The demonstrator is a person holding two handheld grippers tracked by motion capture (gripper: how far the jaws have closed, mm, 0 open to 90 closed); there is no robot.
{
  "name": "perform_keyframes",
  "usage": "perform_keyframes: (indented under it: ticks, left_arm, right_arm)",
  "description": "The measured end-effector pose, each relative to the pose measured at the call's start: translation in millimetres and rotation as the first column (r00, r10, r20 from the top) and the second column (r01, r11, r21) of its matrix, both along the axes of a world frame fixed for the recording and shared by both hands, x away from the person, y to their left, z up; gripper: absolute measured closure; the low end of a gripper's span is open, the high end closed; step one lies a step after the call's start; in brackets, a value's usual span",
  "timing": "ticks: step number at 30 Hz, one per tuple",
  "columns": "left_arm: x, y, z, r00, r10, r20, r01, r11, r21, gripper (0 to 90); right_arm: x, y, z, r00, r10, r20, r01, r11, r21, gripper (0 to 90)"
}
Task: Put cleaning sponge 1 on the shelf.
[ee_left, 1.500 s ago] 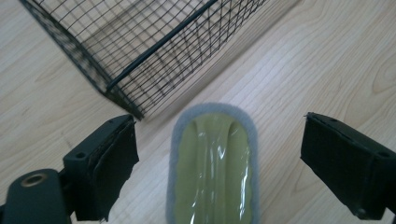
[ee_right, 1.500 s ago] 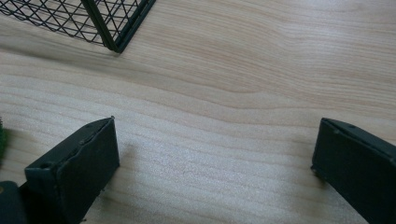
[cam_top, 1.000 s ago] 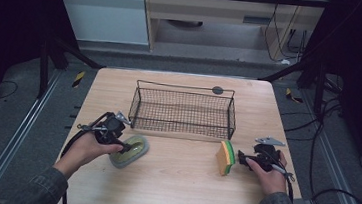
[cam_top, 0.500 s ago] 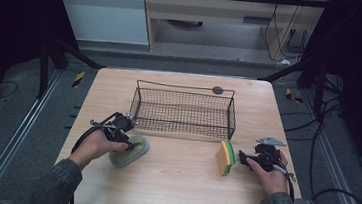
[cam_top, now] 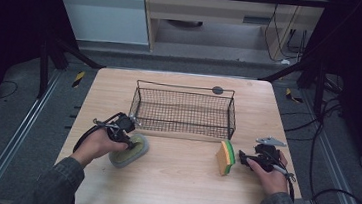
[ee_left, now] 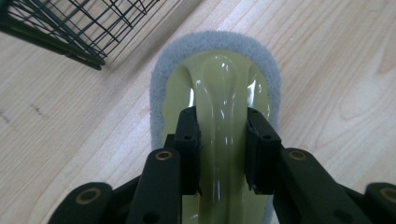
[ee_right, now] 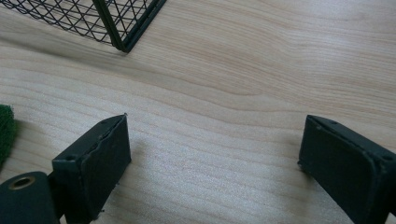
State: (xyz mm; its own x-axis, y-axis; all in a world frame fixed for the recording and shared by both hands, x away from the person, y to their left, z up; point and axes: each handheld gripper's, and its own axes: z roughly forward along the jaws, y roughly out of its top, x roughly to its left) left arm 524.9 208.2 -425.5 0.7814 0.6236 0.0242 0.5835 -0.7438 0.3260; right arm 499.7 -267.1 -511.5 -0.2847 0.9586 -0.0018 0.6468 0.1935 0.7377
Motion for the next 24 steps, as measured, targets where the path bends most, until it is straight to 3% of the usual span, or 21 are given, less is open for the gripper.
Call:
perform_keyframes:
  ticks: [4,8,10,11,14,20,24]
  left_arm:
    - [-15.8,5.7,18.9,0.9950,-0.045,0.089,0.044,0.9989,0.017,69.8]
    - [-29.2,4.6,37.1,0.9790,-0.092,0.181,0.083,0.9948,0.059,69.9]
    - [-32.2,2.8,47.7,0.9708,-0.120,0.208,0.108,0.9917,0.070,69.9]
    - [-32.2,2.8,47.7,0.9708,-0.120,0.208,0.108,0.9917,0.070,69.9]
    - [-31.4,-0.4,59.5,0.9608,-0.156,0.229,0.140,0.9863,0.088,69.9]
    - [-20.3,-7.1,78.9,0.9431,-0.198,0.267,0.186,0.9801,0.070,69.9]
    - [-10.7,-14.0,89.7,0.9236,-0.252,0.289,0.222,0.9660,0.132,69.9]
  right_arm:
    - [-0.1,0.0,-0.1,1.0000,-0.001,0.000,0.001,1.000,-0.001,9.1]
    - [-0.5,0.1,-0.2,1.0000,-0.002,0.000,0.002,1.000,0.001,9.0]
    - [-0.5,0.1,-0.3,1.0000,-0.002,0.001,0.002,1.000,0.000,9.0]
    - [-0.5,0.1,-0.3,1.0000,-0.002,0.001,0.002,1.000,0.000,9.0]
    - [-0.5,0.2,-0.3,1.0000,-0.002,0.001,0.002,1.000,0.001,9.0]
    - [0.4,1.6,-0.5,1.0000,-0.004,-0.003,0.004,1.000,-0.002,6.3]
    - [1.9,3.5,-1.0,1.0000,-0.004,-0.007,0.004,1.000,-0.008,3.8]
